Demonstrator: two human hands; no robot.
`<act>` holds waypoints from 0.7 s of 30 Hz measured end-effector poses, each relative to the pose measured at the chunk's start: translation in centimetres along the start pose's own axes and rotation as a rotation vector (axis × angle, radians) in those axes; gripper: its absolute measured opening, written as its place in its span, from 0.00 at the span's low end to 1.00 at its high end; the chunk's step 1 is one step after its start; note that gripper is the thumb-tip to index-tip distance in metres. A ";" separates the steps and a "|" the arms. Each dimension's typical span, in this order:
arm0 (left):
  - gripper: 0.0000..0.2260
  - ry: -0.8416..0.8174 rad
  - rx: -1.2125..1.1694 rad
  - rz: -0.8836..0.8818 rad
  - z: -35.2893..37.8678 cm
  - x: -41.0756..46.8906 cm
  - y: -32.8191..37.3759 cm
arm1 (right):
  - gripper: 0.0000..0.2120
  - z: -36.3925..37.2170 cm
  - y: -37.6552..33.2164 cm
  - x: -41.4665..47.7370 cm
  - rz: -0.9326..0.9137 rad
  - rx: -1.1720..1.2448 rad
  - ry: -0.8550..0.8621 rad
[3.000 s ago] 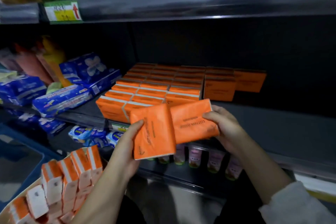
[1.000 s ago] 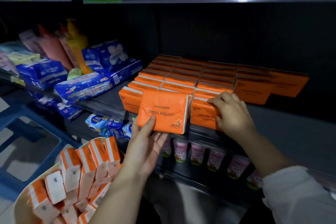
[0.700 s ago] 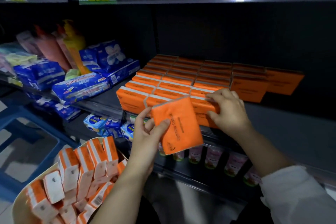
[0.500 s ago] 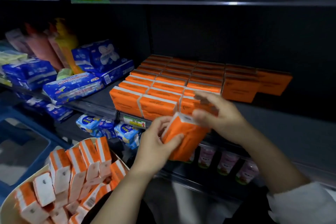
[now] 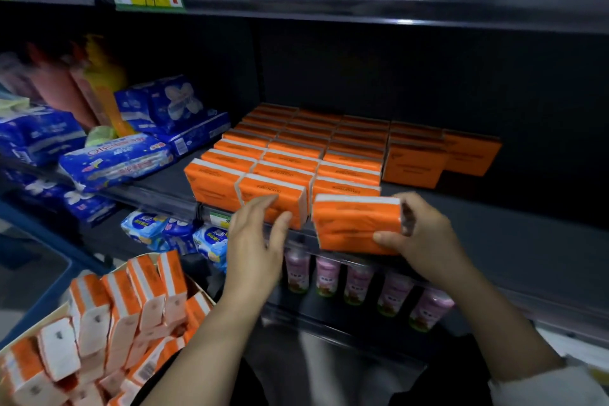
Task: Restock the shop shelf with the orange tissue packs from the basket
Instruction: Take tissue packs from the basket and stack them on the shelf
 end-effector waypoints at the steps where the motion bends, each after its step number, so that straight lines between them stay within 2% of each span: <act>1: 0.16 0.013 0.038 0.003 0.1 0.2 -0.2 | 0.18 -0.1 0.4 0.1 0.033 0.047 0.028; 4: 0.18 -0.021 0.119 0.003 1.0 0.9 -0.8 | 0.19 0.8 1.3 0.7 0.090 0.062 0.070; 7: 0.25 -0.105 0.183 0.011 1.8 1.5 -1.1 | 0.18 2.2 1.5 1.1 0.113 -0.012 0.141; 10: 0.27 -0.174 0.246 0.033 2.4 2.1 -1.3 | 0.18 3.3 1.1 1.2 0.149 0.052 0.244; 14: 0.27 -0.174 0.290 0.098 3.2 3.1 -1.7 | 0.19 4.5 0.5 1.2 0.157 0.104 0.313; 21: 0.26 -0.126 0.324 0.144 4.5 3.7 -2.2 | 0.17 5.8 0.6 1.6 0.157 0.049 0.327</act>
Point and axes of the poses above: each hand's wrist, its own x-axis towards the middle knuckle, its own z-axis out of the palm, y = z × x, the point moved 1 cm from there along x, towards the middle knuckle, and after that the axes turned 6 degrees about -x, right-handed, at the moved point
